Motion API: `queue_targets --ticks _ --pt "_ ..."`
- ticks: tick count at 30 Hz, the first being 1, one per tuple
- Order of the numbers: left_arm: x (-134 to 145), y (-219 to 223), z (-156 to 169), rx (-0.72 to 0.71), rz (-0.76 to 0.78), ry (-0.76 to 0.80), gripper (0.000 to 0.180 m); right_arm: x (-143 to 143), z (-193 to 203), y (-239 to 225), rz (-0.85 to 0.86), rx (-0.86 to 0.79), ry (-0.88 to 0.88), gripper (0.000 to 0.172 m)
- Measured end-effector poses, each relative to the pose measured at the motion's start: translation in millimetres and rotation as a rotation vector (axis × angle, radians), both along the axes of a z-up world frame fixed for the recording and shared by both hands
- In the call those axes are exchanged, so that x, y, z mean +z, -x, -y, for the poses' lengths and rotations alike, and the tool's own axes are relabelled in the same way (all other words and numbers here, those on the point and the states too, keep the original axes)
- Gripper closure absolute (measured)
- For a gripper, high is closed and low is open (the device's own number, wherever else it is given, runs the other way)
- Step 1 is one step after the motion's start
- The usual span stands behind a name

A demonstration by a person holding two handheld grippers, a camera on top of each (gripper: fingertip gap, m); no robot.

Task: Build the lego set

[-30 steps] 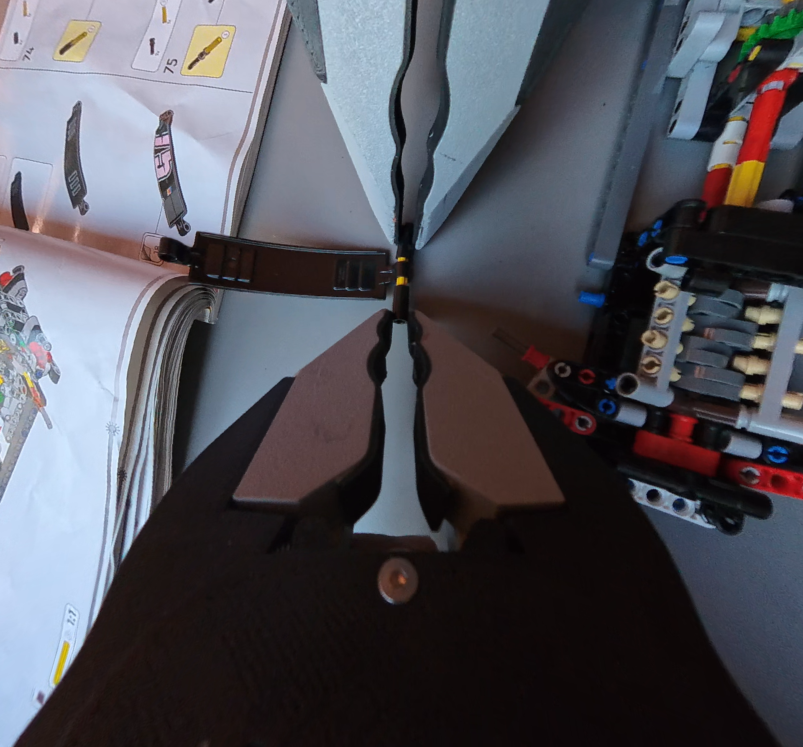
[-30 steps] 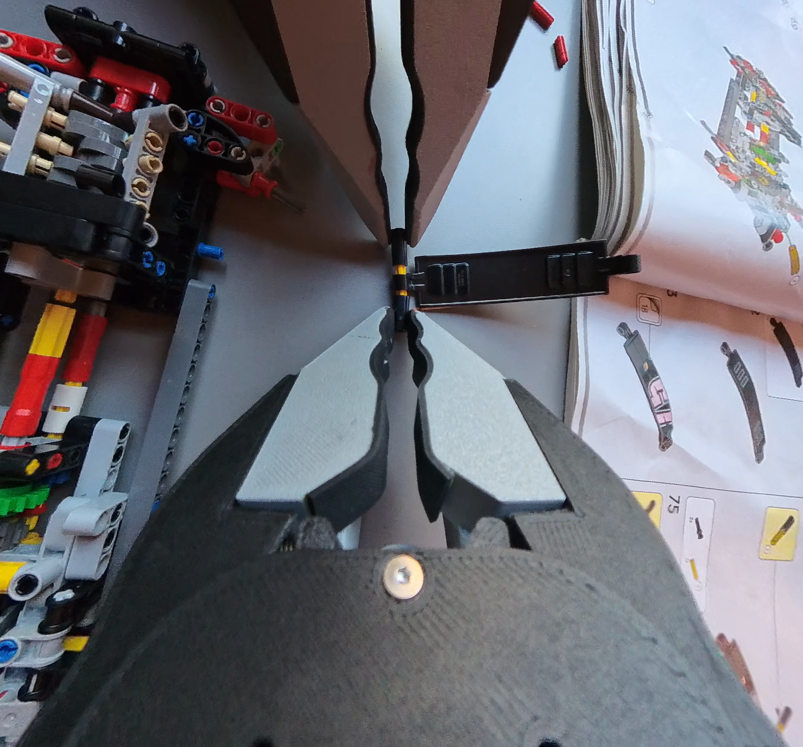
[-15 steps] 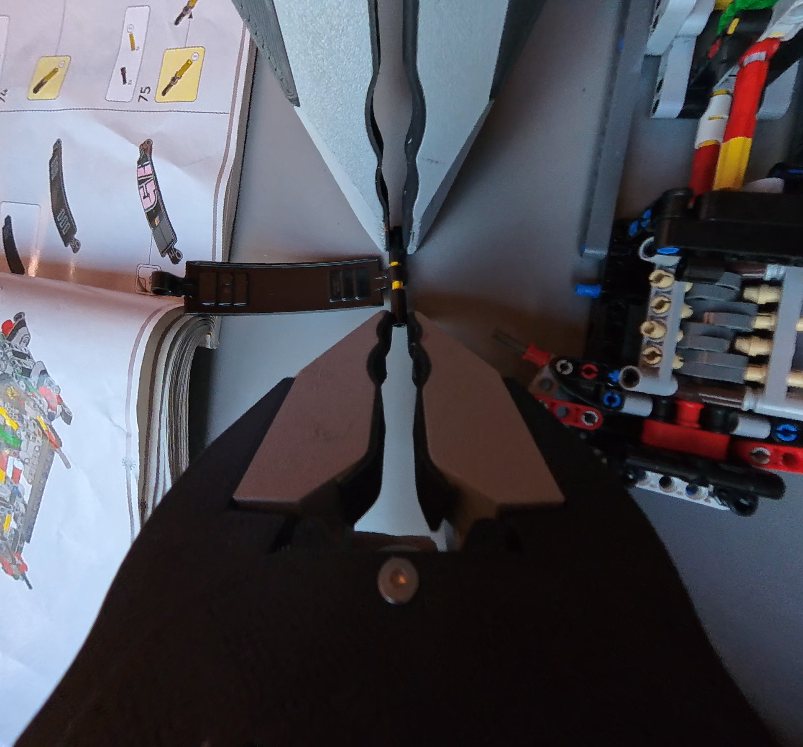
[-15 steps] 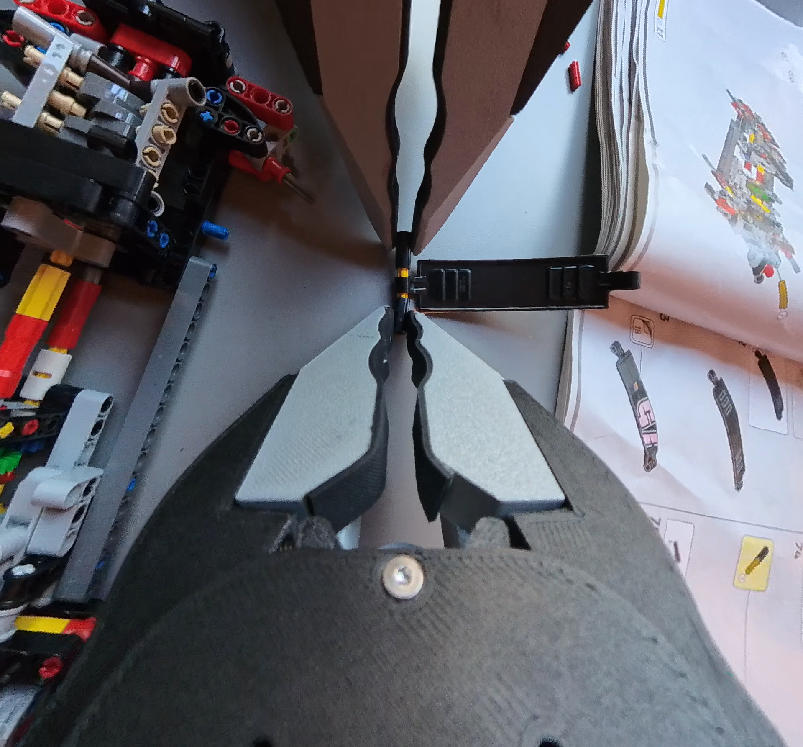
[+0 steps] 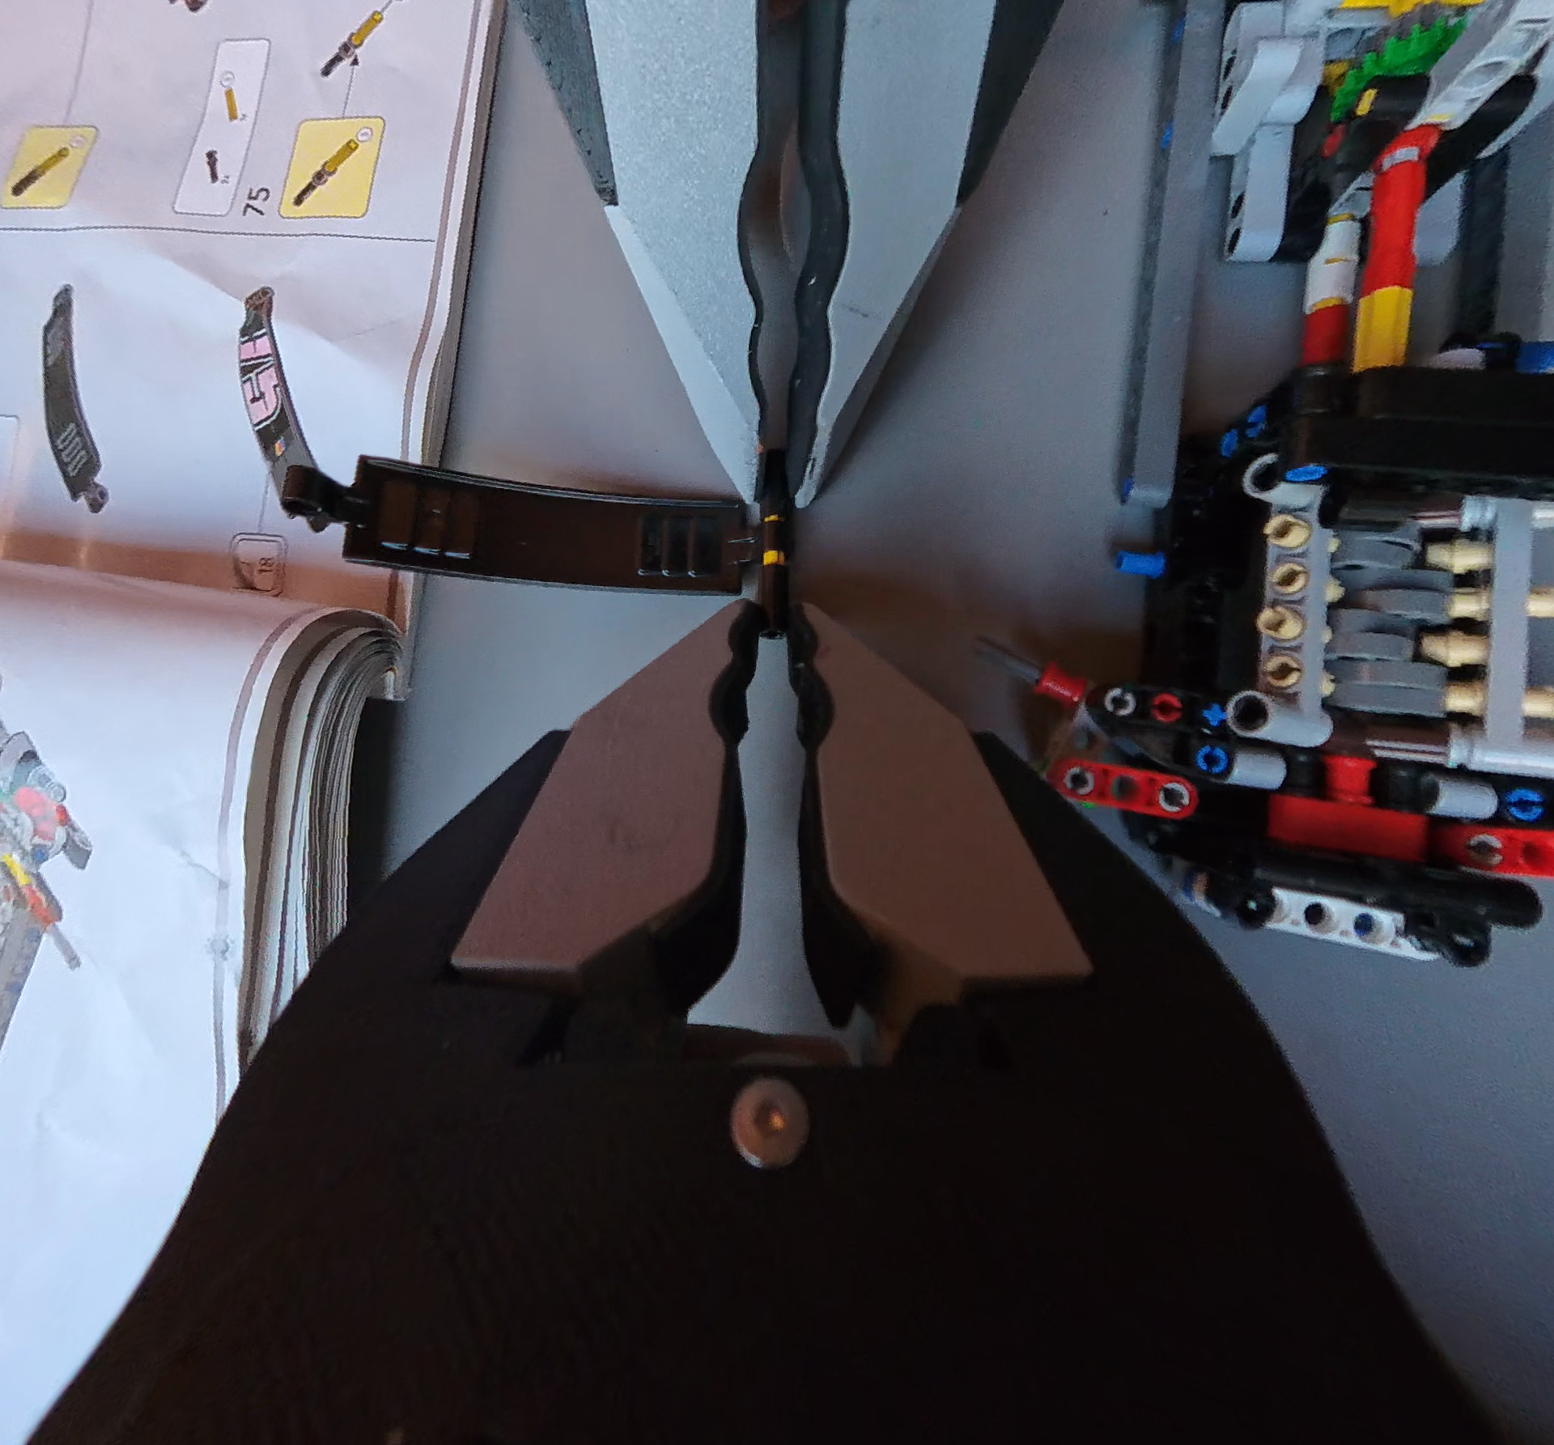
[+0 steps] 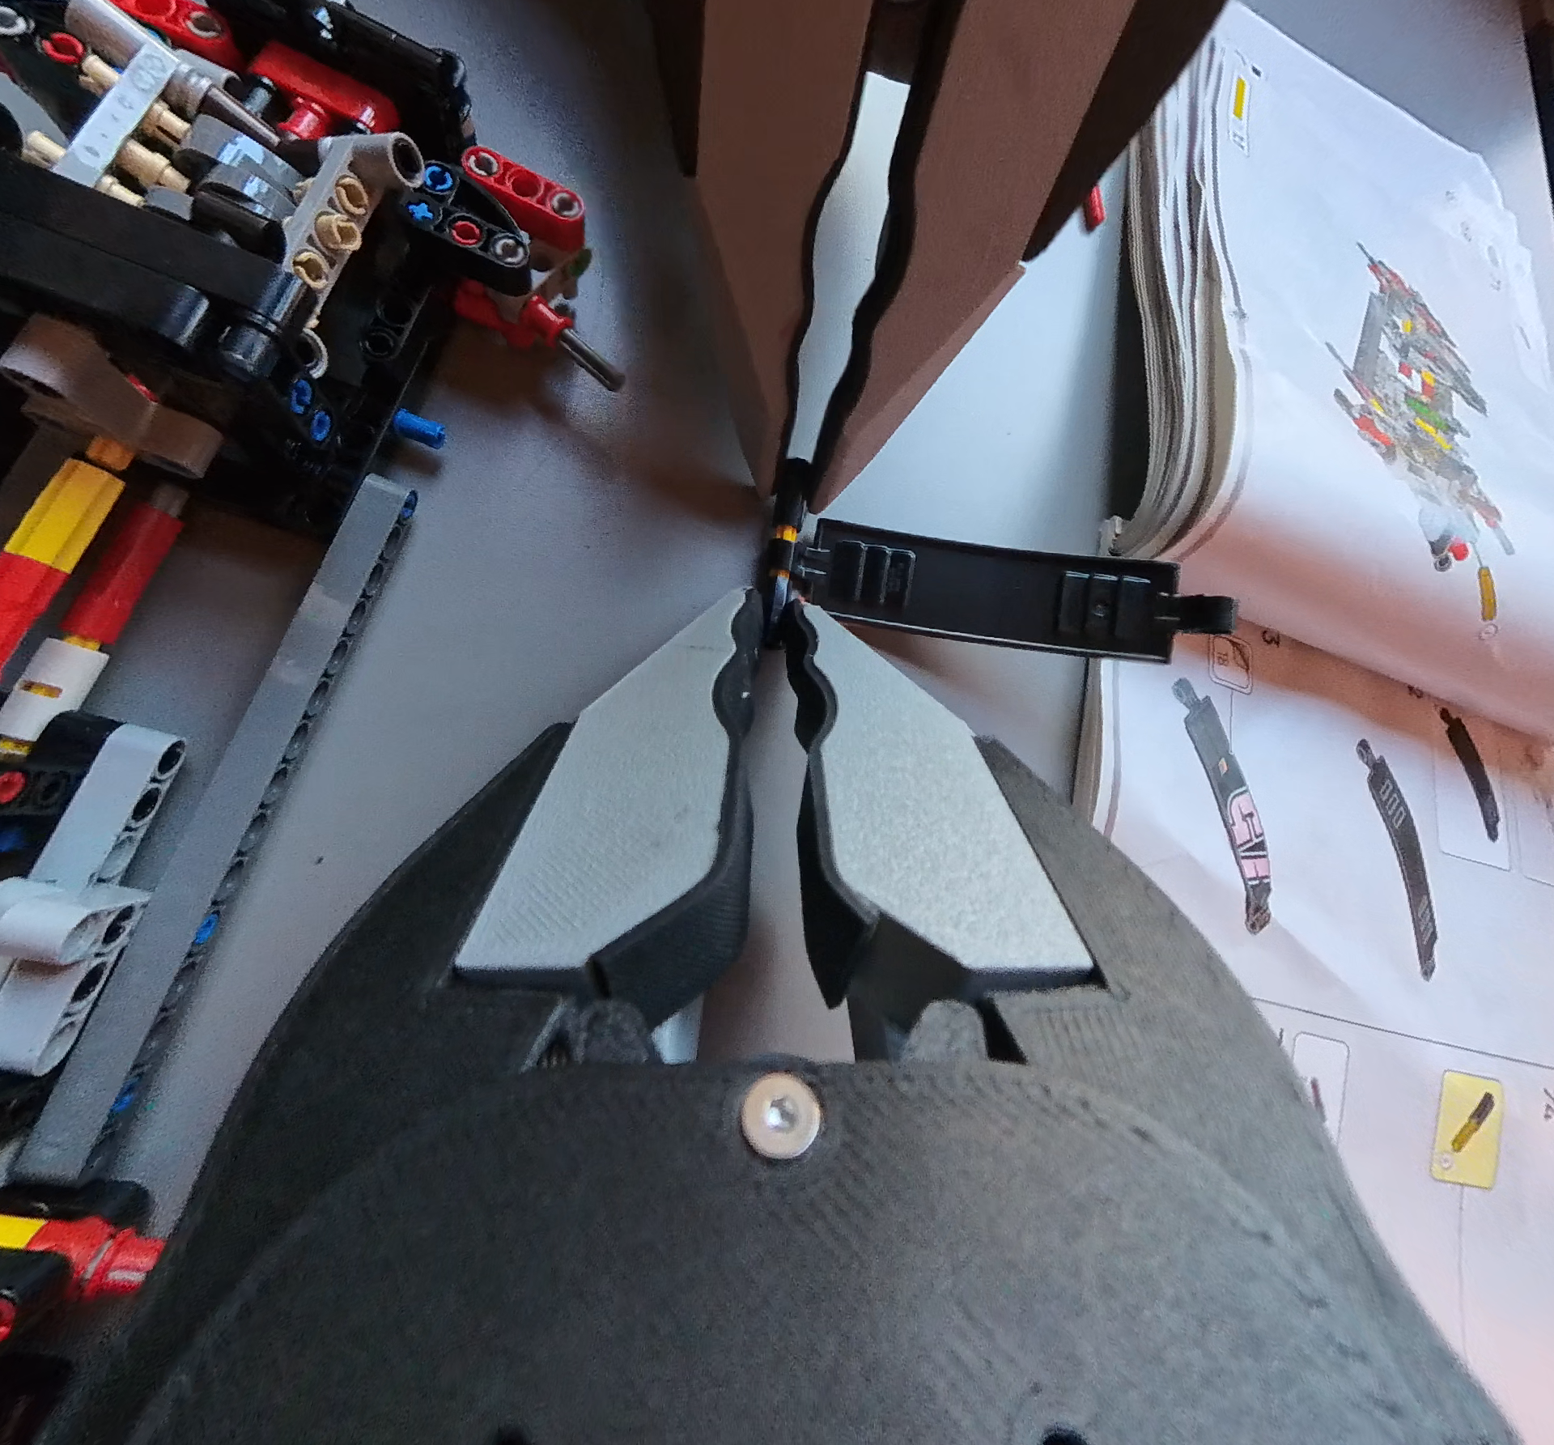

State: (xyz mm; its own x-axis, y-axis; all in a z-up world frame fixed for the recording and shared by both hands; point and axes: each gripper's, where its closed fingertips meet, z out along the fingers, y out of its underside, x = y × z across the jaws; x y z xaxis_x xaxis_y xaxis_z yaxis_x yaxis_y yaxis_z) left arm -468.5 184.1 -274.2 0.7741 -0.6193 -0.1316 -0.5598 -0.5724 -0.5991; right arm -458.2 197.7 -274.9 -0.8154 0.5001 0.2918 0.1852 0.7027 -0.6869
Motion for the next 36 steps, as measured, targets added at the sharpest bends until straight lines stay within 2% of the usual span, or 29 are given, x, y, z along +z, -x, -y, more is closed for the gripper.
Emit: queue_targets --ticks 3,8,16,22,33,36 --pt "0.1 -0.2 -0.6 0.058 -0.031 -0.019 0.177 -0.1 0.1 0.1 0.007 -0.008 0.011 0.168" --pt "0.1 -3.4 -4.1 0.084 0.079 0.007 0.178 0.0 0.2 0.9 -0.011 -0.022 0.003 0.168" --pt "0.0 -2.9 -6.1 0.138 0.076 0.028 0.177 0.1 -0.6 2.1 -0.01 -0.062 0.008 0.168" --pt "-0.4 -1.9 -5.1 0.105 0.081 -0.004 0.175 1.2 -0.6 2.3 0.027 -0.046 0.047 0.168" --pt "0.1 2.6 -10.3 0.08 0.114 -0.085 0.175 2.8 -8.1 5.6 -0.057 -0.023 0.002 0.162" --pt "0.2 2.4 -10.4 0.075 0.115 -0.093 0.175 4.4 -11.8 8.2 -0.084 -0.034 -0.007 0.155"
